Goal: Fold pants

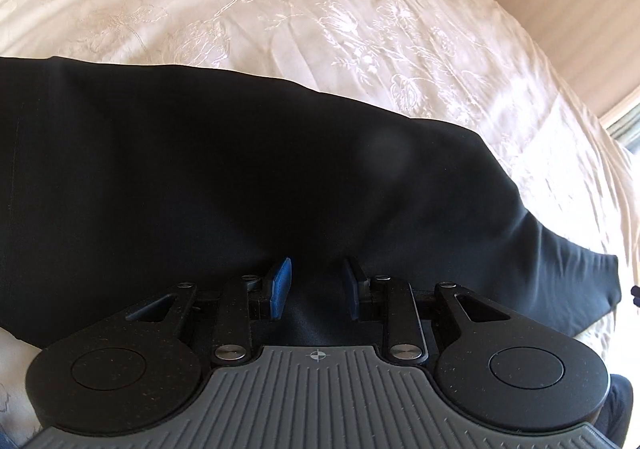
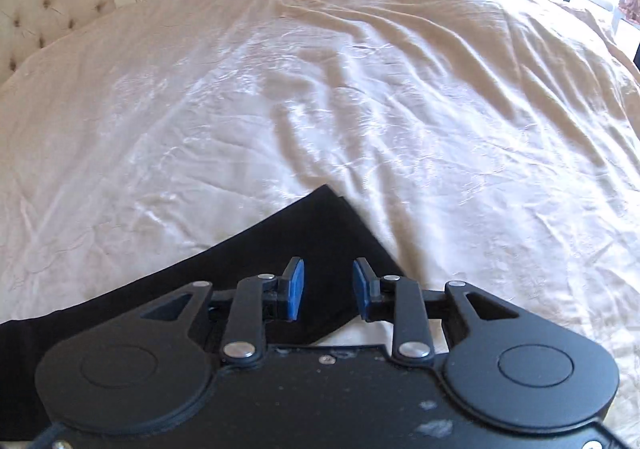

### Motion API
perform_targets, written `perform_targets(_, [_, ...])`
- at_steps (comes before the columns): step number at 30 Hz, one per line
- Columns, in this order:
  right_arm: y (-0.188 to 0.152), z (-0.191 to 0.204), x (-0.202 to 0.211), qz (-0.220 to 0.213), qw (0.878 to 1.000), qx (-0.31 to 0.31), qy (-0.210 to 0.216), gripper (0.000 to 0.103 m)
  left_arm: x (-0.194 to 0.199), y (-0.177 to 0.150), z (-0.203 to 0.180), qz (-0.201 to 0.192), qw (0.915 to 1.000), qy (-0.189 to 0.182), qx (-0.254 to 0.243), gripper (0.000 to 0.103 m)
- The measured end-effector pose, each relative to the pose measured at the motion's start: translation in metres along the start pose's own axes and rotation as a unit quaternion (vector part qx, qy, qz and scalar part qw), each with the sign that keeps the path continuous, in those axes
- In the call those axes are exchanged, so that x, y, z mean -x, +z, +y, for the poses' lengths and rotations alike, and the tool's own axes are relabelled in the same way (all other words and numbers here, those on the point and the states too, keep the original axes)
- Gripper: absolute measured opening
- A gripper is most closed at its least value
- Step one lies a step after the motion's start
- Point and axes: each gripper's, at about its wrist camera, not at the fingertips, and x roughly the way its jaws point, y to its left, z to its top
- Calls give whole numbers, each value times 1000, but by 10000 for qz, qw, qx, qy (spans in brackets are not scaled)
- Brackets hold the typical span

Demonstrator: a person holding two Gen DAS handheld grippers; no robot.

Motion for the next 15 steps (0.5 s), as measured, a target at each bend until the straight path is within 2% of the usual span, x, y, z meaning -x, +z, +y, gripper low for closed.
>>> perform_targets(2, [4, -22, -11, -6, 10000, -96, -17, 31, 0, 0, -1, 12, 10000, 21, -5, 28])
perform_targets(5, [7, -32, -26, 21, 9995, -238, 214, 32, 0, 0, -5, 18, 9998, 113, -137, 28])
perform_targets(15, [9, -36, -51, 241, 9988, -304, 301, 35, -3, -5, -24, 1, 9965, 449, -706, 28])
